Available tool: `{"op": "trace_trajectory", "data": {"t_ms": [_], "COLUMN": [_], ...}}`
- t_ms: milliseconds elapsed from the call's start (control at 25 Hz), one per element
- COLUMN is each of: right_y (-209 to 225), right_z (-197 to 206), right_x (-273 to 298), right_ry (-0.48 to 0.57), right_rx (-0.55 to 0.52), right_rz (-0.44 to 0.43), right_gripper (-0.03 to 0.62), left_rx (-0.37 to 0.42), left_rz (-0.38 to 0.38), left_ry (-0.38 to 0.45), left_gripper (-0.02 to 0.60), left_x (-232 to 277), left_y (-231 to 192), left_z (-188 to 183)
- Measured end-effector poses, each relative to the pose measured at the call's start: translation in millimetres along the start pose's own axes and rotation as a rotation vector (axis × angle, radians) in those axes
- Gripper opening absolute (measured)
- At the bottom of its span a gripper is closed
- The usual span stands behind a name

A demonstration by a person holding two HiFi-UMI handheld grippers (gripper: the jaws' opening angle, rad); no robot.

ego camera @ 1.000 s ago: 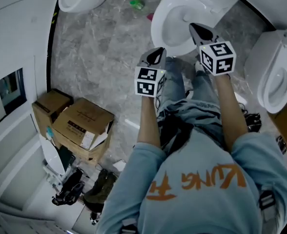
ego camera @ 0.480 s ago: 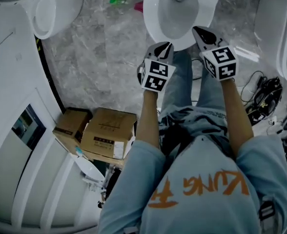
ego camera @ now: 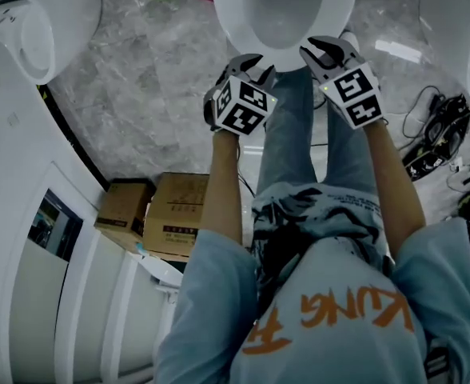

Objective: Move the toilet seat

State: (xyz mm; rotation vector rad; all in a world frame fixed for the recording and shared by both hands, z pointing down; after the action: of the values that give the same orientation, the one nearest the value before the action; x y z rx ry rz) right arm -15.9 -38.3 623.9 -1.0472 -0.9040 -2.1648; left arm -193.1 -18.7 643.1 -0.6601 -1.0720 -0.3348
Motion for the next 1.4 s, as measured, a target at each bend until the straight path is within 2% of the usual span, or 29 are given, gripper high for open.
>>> {"op": "trace_trajectory", "data": {"t_ms": [280,480,640,920,1160,1400], "right_y": [-2,-21,-34,-40,-43,-48], "right_z": [37,57,70,80,84,83], "right_x": [49,83,108,141,156,166], "right_ry": [-0.152,-0.263,-0.356,-0.450,-0.509,-0.583], "right_rx": [-0.141,-0.366,-0.521,-0.667,-0.735,-0.780], "right_rz": [-0.076,-0.166,-0.194,-0.230,-0.238,-0.234], "right_gripper": [0.196,0.281,0.344,0.353,0.353,0.341], "left_rx": [0.255,0.419,0.485,0.657,0.812,0.918], "left_rz": [0.093,0.108,0.133,0.195,0.219,0.211], "left_ry": [-0.151,-0.220,-0.249,-0.297,-0.352,-0.390], "left_gripper": [0.169,0.242,0.280,0.336,0.337,0.344], "left_x": [44,72,88,104,108,116], "left_y": [-4,-9,-15,-17,-16,-12], "left_z": [16,25,31,35,34,31]}}
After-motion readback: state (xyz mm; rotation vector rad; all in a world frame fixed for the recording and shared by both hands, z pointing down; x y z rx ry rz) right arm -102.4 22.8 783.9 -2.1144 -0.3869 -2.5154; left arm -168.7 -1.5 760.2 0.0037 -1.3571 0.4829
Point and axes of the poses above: the fingertips, and each gripper's own axes: x forward along the fingers, y to its right, z out of its underside, the point moved 10 cm from there along -x, backward along the fingers, and after that the axes turned 3 degrees about -y, right-handed, at the moved point
